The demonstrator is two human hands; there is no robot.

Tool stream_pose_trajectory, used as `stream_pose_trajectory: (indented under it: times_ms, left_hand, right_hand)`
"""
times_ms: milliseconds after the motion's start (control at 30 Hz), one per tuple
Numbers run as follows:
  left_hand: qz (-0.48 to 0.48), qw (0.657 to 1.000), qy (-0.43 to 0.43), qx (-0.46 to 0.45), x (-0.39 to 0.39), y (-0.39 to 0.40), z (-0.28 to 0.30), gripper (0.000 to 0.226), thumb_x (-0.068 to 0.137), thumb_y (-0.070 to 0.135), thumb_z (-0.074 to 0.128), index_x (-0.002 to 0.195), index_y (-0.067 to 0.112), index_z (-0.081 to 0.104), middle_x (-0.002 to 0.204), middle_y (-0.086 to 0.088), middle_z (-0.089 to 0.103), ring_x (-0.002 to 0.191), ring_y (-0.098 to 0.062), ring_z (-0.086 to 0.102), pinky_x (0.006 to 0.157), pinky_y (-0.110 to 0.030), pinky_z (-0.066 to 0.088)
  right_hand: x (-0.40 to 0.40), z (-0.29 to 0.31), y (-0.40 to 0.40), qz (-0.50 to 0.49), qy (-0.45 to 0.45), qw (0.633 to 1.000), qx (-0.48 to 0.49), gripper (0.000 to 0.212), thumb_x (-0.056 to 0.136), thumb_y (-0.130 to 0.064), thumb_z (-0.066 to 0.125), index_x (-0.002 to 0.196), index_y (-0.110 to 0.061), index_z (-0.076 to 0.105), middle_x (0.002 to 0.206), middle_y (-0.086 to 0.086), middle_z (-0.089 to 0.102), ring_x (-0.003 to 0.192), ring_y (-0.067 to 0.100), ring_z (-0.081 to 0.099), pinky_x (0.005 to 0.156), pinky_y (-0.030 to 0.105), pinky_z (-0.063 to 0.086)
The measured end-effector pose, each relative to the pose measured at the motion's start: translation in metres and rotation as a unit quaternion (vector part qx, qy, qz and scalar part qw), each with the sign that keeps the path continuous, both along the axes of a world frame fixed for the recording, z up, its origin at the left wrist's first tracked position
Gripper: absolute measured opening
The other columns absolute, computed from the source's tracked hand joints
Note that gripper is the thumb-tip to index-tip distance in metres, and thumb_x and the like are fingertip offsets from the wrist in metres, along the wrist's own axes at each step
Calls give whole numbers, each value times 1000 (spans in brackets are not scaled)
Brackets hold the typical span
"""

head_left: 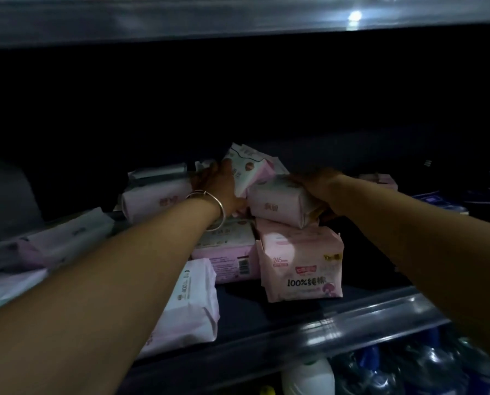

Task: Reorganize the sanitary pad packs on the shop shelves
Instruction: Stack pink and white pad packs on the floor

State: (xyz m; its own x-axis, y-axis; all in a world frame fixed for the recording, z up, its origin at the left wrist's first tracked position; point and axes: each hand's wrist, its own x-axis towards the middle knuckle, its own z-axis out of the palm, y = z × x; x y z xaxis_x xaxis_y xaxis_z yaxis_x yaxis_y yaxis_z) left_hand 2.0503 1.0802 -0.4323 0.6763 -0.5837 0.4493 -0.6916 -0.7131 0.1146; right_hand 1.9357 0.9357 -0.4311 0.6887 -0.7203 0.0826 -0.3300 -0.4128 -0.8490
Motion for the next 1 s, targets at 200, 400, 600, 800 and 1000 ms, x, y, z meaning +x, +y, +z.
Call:
stream_pose_trajectory:
  times_ms: [200,400,600,800,1000]
  left_hand:
    - [7,1000,-1,4,5,-13,2,100,69,44,73,146,12,17,147,-15,30,135,-31,33,110,-43,29]
    - [-3,999,7,33,1,-3,7,95,71,42,73,145,11,21,146,-15,33,133,-33,36,108,-43,33]
    - [-21,998,17,50,-15,16,13,68,79,24,70,138,16,36,132,-11,50,117,-28,52,91,-31,43]
    - [-43,999,19,19,-30,28,19,72,77,15,72,139,19,37,136,-11,47,122,-29,48,99,-34,41]
    - [-15,999,19,28,-13,18,20,81,76,32,73,143,26,29,144,-10,37,130,-31,38,107,-38,34]
  right_hand:
    - [-3,2,-8,-20,-127,989,77,68,66,-40,82,119,-5,59,118,15,64,105,32,62,91,42,52]
    - [-14,6,-6,29,-131,979,153,56,65,-20,85,110,-1,57,104,12,65,94,30,64,86,46,54]
    - [-31,18,6,49,-164,984,48,47,60,-4,86,100,-3,61,106,11,65,95,28,65,82,43,56]
    - [-51,25,10,64,-184,981,-10,63,66,0,81,121,-6,53,106,8,59,95,26,61,84,40,53]
    - [-52,20,7,96,-96,991,-15,38,73,-4,76,105,-9,57,92,5,61,81,23,63,75,37,55]
